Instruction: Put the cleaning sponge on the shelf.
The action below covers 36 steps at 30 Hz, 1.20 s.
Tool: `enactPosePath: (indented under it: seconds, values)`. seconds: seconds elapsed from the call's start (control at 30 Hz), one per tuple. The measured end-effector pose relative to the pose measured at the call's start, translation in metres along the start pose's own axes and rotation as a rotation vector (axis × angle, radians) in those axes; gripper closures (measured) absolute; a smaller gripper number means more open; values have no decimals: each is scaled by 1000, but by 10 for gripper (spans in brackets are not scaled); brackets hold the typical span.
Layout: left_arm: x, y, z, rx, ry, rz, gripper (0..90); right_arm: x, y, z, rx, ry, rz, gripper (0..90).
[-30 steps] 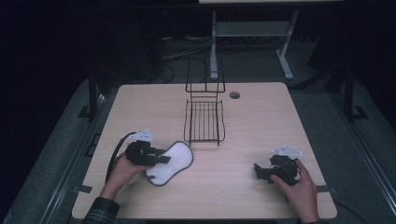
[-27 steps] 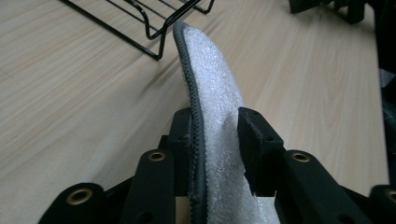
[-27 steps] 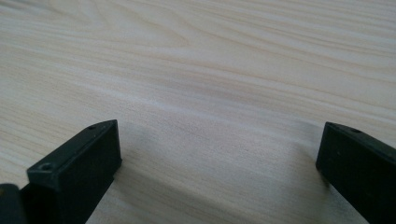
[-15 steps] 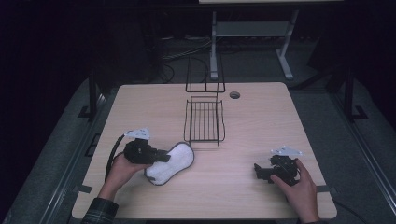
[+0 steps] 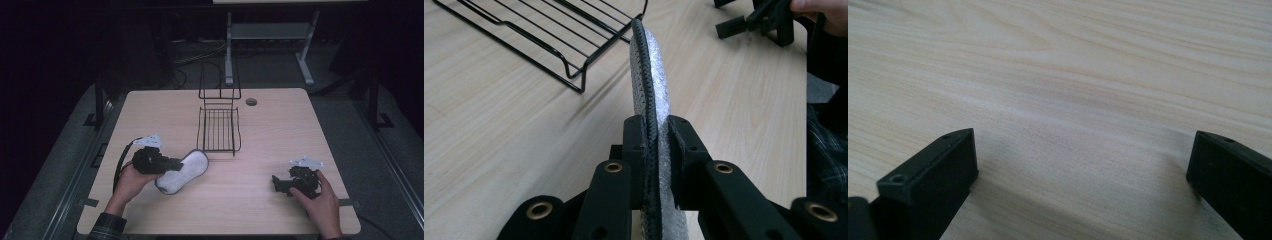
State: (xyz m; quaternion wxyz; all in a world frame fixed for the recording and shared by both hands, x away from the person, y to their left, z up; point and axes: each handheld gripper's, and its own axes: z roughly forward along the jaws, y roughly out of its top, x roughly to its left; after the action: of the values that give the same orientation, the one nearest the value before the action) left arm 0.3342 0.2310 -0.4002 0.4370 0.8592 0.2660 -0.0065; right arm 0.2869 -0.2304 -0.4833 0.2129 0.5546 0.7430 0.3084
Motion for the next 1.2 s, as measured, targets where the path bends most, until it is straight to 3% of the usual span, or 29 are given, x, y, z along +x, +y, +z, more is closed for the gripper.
enactPosePath:
  seconds: [0.3,0.6,1.2]
  values:
    - [3,7,-7,-39,20,-22,788,0,0,0,0,0,-1,0]
    - [5,17,-9,-45,38,-37,789,0,0,0,0,0,-2,0]
    - [26,48,-13,-85,94,-58,788,0,0,0,0,-1,-2,0]
